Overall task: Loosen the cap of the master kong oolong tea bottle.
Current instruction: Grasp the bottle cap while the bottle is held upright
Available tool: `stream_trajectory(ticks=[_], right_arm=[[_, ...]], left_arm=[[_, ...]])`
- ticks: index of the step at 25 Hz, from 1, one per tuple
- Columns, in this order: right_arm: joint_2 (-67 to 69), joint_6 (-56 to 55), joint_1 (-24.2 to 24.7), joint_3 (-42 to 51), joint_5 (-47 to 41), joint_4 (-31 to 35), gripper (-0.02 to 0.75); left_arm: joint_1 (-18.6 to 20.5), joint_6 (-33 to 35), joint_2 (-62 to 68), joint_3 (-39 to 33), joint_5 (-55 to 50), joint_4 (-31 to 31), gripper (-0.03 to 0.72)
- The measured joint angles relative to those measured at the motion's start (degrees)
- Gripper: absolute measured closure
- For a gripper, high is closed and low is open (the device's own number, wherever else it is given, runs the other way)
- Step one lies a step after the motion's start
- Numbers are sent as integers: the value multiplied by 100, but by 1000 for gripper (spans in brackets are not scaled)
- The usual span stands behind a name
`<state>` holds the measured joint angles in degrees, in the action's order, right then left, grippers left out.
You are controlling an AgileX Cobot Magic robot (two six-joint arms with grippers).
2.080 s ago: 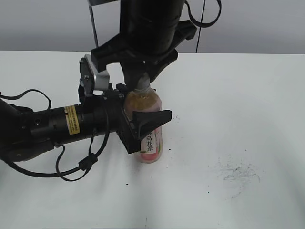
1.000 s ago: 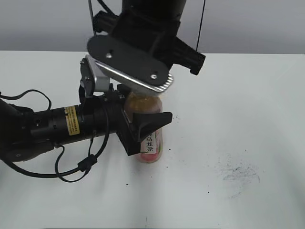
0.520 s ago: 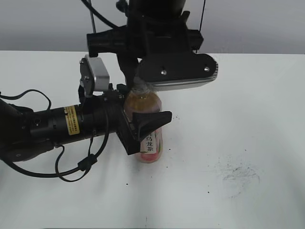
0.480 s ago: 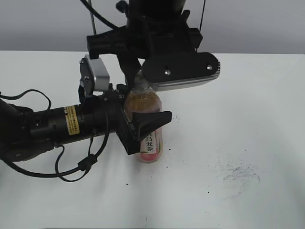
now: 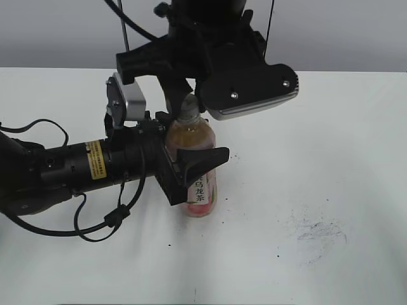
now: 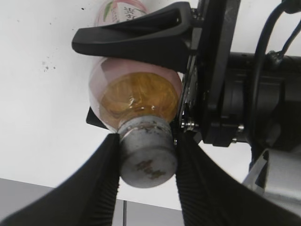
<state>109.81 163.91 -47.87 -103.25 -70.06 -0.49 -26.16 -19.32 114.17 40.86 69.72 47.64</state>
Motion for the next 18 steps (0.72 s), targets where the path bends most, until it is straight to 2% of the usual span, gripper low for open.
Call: stream_trajectory(ticks=[11, 18], right_arm=[[37, -238, -30, -90, -41, -294, 465], [-72, 200, -24, -168, 7, -353, 467]], left_arm=[[0, -73, 0, 0, -28, -41, 243], [0, -62, 0, 0, -29, -22, 243]])
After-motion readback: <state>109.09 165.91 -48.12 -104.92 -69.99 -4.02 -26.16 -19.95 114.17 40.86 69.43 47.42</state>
